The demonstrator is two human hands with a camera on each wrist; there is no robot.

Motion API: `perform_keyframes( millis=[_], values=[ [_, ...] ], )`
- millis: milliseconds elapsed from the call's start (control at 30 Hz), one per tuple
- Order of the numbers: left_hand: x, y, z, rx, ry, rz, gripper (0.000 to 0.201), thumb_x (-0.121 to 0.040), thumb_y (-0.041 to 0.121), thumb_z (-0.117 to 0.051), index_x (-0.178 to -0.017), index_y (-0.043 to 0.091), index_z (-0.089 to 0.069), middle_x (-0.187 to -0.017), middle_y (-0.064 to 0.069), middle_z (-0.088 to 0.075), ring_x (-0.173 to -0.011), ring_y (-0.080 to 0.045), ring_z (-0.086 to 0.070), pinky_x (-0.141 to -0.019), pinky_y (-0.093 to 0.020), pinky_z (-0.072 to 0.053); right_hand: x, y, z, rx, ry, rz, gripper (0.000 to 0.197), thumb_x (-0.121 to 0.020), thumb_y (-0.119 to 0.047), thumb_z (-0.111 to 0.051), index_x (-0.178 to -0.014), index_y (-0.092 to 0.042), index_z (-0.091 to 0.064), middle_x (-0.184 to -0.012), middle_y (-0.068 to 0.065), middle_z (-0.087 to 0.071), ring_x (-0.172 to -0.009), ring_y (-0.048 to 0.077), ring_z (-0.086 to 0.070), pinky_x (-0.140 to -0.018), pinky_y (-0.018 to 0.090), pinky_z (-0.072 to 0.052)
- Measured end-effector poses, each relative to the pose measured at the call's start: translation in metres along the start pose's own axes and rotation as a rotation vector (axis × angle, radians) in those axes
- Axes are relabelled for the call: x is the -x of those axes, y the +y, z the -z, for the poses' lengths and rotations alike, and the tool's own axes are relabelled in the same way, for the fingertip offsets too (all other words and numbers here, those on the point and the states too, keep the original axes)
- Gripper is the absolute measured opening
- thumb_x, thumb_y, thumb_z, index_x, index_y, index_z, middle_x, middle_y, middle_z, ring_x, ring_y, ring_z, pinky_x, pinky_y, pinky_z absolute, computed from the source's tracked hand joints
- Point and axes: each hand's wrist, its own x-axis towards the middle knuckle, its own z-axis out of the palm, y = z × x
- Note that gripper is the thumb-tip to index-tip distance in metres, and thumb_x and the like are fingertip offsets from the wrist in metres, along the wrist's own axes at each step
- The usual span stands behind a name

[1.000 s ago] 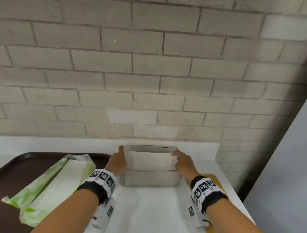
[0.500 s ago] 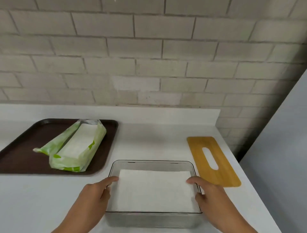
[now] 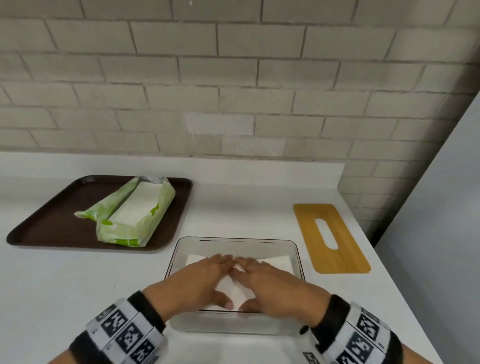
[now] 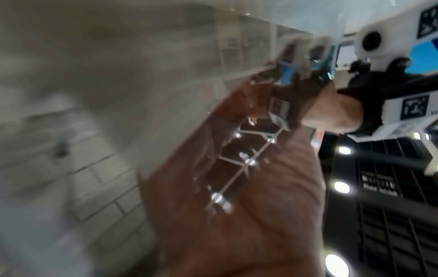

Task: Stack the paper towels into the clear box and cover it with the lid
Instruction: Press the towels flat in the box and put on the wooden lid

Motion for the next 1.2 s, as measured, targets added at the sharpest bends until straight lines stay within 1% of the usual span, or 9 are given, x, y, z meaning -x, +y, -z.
perform_keyframes(
  millis=[200,300,433,533,800,967,1067,1133,1200],
  values=[
    [0.009,-0.019,0.007,-0.213,-0.167,0.041,0.093,-0.087,0.04,-0.063,-0.152,0.012,-0.001,-0.161,-0.004,0.0,-0.147,-0.018,-0.008,-0.116,-0.025,-0.011,0.02,0.02,0.005,0.161,-0.127,-0.121,0.073,-0.095,-0.019,-0.052,-0.15,-0.03,-0.006,-0.159,0.003,0.003,-0.147,0.022,-0.002,-0.118,0.039,-0.004],
    [0.012,-0.023,0.011,-0.295,-0.2,0.085,0.096,-0.086,0.037,-0.065,-0.152,0.008,-0.001,-0.161,-0.008,-0.003,-0.146,-0.021,-0.015,-0.115,-0.026,-0.013,0.026,0.026,0.011,0.366,-0.176,-0.162,0.075,-0.093,-0.018,-0.053,-0.15,-0.028,-0.005,-0.159,0.009,-0.005,-0.146,0.022,-0.012,-0.115,0.046,0.011],
    [0.008,-0.023,0.004,-0.465,-0.204,0.069,0.095,-0.086,0.038,-0.064,-0.15,0.003,-0.004,-0.159,-0.015,-0.012,-0.145,-0.025,-0.019,-0.118,-0.035,-0.002,0.028,0.025,0.014,0.429,-0.184,-0.19,0.074,-0.093,-0.018,-0.052,-0.15,-0.029,-0.006,-0.158,0.008,-0.011,-0.141,0.025,-0.026,-0.113,0.049,0.014],
    [0.003,-0.027,-0.001,-0.476,-0.204,0.067,0.098,-0.084,0.04,-0.066,-0.149,-0.002,-0.006,-0.156,-0.018,-0.021,-0.142,-0.027,-0.027,-0.119,-0.036,-0.002,0.027,0.023,0.011,0.438,-0.153,-0.195,0.073,-0.093,-0.02,-0.053,-0.15,-0.031,-0.008,-0.157,0.005,-0.019,-0.137,0.023,-0.034,-0.111,0.051,0.017],
    [0.004,-0.035,0.005,-0.456,-0.152,-0.005,0.099,-0.08,0.05,-0.066,-0.148,0.0,-0.015,-0.149,-0.015,-0.036,-0.137,-0.027,-0.036,-0.12,-0.035,-0.005,0.029,0.022,0.013,0.36,-0.155,-0.218,0.076,-0.093,-0.022,-0.053,-0.149,-0.036,-0.005,-0.159,0.001,-0.007,-0.143,0.021,-0.022,-0.112,0.05,0.015],
    [0.019,-0.042,0.019,-0.361,-0.076,-0.135,0.09,-0.08,0.046,-0.068,-0.15,0.013,-0.021,-0.157,-0.005,-0.023,-0.144,-0.018,-0.022,-0.109,-0.027,0.018,0.031,0.023,0.014,0.205,-0.134,-0.232,0.061,-0.098,-0.037,-0.042,-0.148,-0.039,-0.009,-0.159,-0.001,-0.003,-0.146,0.012,-0.011,-0.111,0.046,0.019],
    [0.035,-0.055,0.034,-0.203,0.025,-0.199,0.067,-0.081,0.041,-0.068,-0.141,0.025,-0.042,-0.153,0.014,-0.025,-0.144,-0.002,-0.011,-0.116,-0.031,0.016,0.029,0.025,0.009,0.138,-0.056,-0.256,0.056,-0.095,-0.05,-0.039,-0.146,-0.042,-0.017,-0.159,-0.005,-0.008,-0.145,0.008,-0.012,-0.111,0.046,0.02],
    [0.038,-0.072,0.052,0.037,0.274,-0.187,0.041,-0.081,0.035,-0.072,-0.12,0.026,-0.063,-0.136,0.017,-0.048,-0.128,0.01,-0.034,-0.118,-0.026,-0.013,0.028,0.025,0.005,0.116,-0.032,-0.269,0.064,-0.086,-0.065,-0.037,-0.144,-0.045,-0.02,-0.158,-0.009,-0.008,-0.144,0.003,-0.008,-0.109,0.043,0.023],
    [0.033,-0.098,0.074,0.24,0.677,-0.063,0.017,-0.083,0.018,-0.071,-0.1,0.02,-0.072,-0.106,0.007,-0.069,-0.098,0.004,-0.056,-0.093,-0.016,-0.039,0.026,0.024,0.005,0.117,-0.027,-0.28,0.065,-0.084,-0.067,-0.038,-0.143,-0.047,-0.02,-0.158,-0.012,-0.007,-0.144,0.0,-0.004,-0.106,0.038,0.028]
  ],
)
